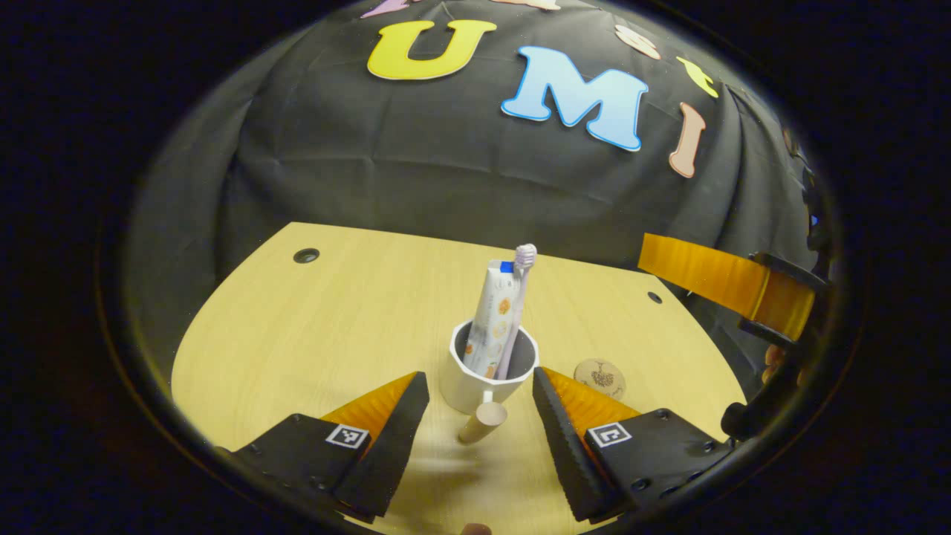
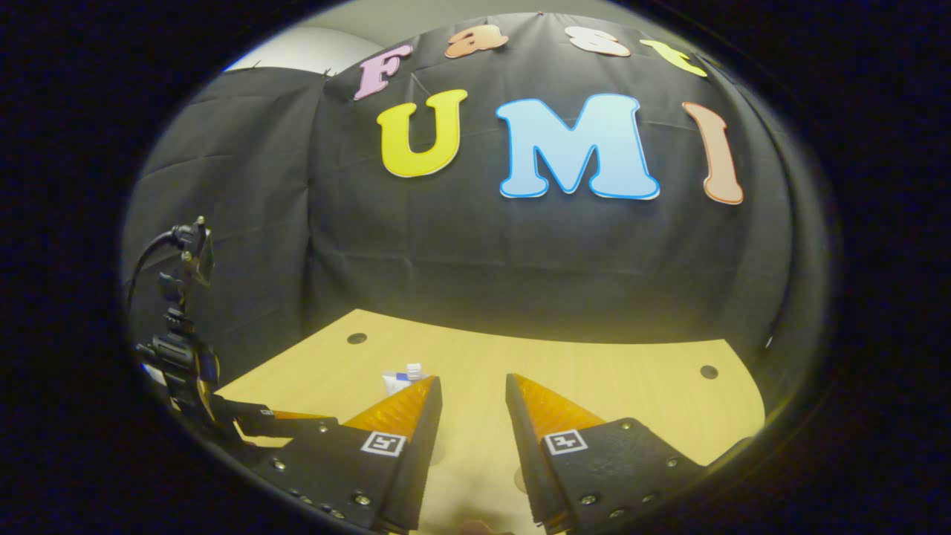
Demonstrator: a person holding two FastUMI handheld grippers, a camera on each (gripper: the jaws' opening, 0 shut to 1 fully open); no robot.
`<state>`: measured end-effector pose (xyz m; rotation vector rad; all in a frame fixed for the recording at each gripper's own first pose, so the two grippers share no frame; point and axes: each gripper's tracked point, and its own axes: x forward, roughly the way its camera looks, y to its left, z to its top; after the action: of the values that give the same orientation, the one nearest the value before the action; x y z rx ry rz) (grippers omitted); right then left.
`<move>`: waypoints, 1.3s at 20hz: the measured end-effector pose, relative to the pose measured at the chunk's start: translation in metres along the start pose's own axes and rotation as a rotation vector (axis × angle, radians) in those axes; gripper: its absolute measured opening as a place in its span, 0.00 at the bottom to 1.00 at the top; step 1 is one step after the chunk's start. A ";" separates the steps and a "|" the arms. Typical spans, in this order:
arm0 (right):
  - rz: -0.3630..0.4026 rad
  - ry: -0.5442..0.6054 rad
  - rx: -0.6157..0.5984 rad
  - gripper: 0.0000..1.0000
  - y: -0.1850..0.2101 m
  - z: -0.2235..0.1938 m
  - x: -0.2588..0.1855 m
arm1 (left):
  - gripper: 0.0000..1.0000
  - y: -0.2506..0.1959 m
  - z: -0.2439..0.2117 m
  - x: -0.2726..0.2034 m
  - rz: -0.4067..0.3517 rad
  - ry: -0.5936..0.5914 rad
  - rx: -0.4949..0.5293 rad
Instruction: Put the toothbrush and toothpaste on the desktop into the cup, then pick up the cup and place it on the coaster on the desktop.
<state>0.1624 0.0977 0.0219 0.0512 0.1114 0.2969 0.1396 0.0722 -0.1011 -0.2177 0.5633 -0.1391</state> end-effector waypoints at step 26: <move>-0.276 0.120 0.236 0.53 -0.135 -0.062 -0.041 | 0.94 0.008 -0.067 0.082 0.077 0.445 0.097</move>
<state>0.1556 -0.0410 -0.0446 0.2500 0.2699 0.0091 0.1725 0.0529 -0.2004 -0.0682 1.0039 -0.1411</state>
